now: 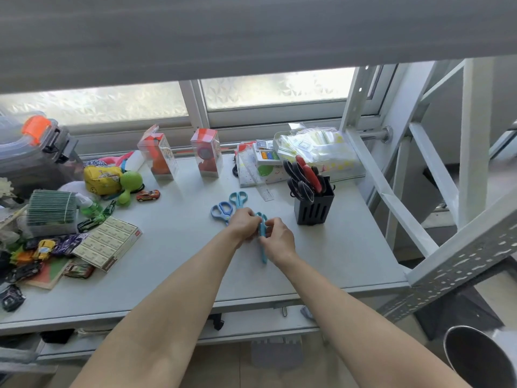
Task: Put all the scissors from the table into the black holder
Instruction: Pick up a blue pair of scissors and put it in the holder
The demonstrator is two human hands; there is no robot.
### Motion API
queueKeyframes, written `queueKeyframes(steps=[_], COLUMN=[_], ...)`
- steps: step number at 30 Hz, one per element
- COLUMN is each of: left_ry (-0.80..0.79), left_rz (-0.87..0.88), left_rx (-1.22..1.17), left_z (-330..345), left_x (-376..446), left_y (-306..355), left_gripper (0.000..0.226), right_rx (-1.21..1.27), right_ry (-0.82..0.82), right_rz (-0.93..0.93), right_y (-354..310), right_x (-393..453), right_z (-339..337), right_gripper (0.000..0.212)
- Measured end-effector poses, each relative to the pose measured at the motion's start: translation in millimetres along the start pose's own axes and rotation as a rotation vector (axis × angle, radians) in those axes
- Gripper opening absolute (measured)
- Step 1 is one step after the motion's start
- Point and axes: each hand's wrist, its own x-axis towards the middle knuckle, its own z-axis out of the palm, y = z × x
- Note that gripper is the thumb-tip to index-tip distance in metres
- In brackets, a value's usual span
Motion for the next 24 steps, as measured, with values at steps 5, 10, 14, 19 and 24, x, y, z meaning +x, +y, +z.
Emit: queueKeyframes(steps=[5,10,14,19,24], left_ry=[-0.103,-0.177,-0.120,-0.137,-0.171], left_rz=[0.139,0.185,0.257,0.349,0.376], left_rx=[-0.046,-0.169,-0.141,-0.102,-0.096], left_z=[-4.5,-4.5,7.5,28.2,46.6], left_x=[-17.7,-29.8,-29.2,-22.7,-20.5], left_y=[0.9,5.4,17.1,37.8,62.7], left_gripper=[0.033,0.040,0.026,0.062,0.039], right_rx=[-0.024,0.001,0.124,0.266,0.303], right_ry=[0.048,0.222,0.421,0.746,0.905], right_rz=[-0.071,-0.252,-0.342,-0.385,-0.460], right_y=[14.3,38.4,51.9,31.9,-9.9], right_x=[-12.8,-32.4,-49.9,-48.2,-13.0], right_z=[-13.9,-37.1,-64.9,-119.9,-161.6], right_gripper=[0.028,0.022,0.022,0.019,0.022])
